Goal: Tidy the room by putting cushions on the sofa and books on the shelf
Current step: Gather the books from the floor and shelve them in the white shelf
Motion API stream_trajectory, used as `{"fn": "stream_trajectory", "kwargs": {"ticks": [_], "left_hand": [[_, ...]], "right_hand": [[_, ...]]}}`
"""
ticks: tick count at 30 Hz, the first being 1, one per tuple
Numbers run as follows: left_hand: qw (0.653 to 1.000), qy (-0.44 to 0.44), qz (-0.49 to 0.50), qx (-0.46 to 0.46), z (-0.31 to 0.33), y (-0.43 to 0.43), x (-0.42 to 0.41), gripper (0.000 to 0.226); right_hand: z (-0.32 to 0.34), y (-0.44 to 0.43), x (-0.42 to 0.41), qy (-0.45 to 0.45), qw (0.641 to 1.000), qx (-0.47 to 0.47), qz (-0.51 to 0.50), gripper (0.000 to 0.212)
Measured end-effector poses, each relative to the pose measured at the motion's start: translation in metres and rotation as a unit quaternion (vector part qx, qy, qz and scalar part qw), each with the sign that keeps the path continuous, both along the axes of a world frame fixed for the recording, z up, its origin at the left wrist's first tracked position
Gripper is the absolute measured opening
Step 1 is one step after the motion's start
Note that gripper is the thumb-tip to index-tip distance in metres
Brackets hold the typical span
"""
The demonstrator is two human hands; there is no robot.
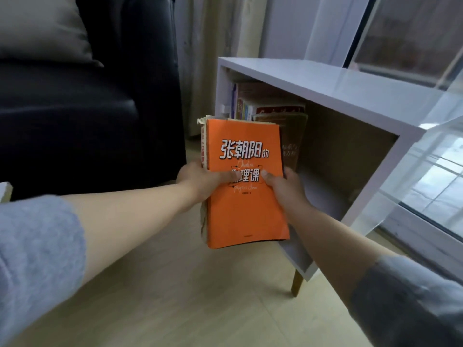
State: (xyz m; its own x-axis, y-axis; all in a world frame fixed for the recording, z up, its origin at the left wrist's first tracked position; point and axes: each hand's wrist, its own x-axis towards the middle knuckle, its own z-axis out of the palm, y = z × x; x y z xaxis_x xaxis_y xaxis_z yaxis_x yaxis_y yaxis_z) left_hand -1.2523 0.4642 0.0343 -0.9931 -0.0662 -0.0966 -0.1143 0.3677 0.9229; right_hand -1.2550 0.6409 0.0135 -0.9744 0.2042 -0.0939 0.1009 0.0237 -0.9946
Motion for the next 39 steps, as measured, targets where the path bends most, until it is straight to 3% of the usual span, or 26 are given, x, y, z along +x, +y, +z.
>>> {"fn": "stream_trajectory", "kwargs": {"ticks": [7, 13, 15, 19, 26, 30, 35, 39], "left_hand": [[0.998, -0.004, -0.057, -0.033, 0.01, 0.02, -0.018, 0.07], [0.991, -0.037, -0.128, 0.029, -0.01, 0.035, -0.045, 0.052], [0.988, -0.036, -0.151, 0.021, -0.018, 0.038, -0.054, 0.059], [0.992, 0.014, -0.127, 0.018, -0.026, 0.042, -0.066, 0.062], [0.995, 0.058, -0.077, -0.007, -0.037, 0.063, -0.098, 0.06], [0.992, 0.084, -0.095, -0.02, -0.052, 0.064, -0.102, 0.057], [0.989, 0.103, -0.107, -0.029, -0.065, 0.065, -0.101, 0.054], [0.988, 0.099, -0.112, -0.03, -0.063, 0.064, -0.099, 0.053]], "right_hand": [[-0.006, 0.014, -0.004, -0.001, 0.998, 0.014, -0.069, 0.034], [-0.016, 0.031, -0.024, 0.04, 0.987, 0.06, -0.143, 0.041], [-0.024, 0.036, -0.028, 0.063, 0.982, 0.081, -0.16, 0.046], [-0.029, 0.04, -0.042, 0.08, 0.978, 0.085, -0.175, 0.049], [-0.027, 0.055, -0.085, 0.034, 0.983, 0.02, -0.178, 0.055], [-0.042, 0.056, -0.087, 0.046, 0.981, -0.003, -0.191, 0.053], [-0.059, 0.056, -0.084, 0.05, 0.979, 0.039, -0.193, 0.035], [-0.074, 0.048, -0.068, -0.008, 0.939, 0.143, -0.312, 0.064]]}}
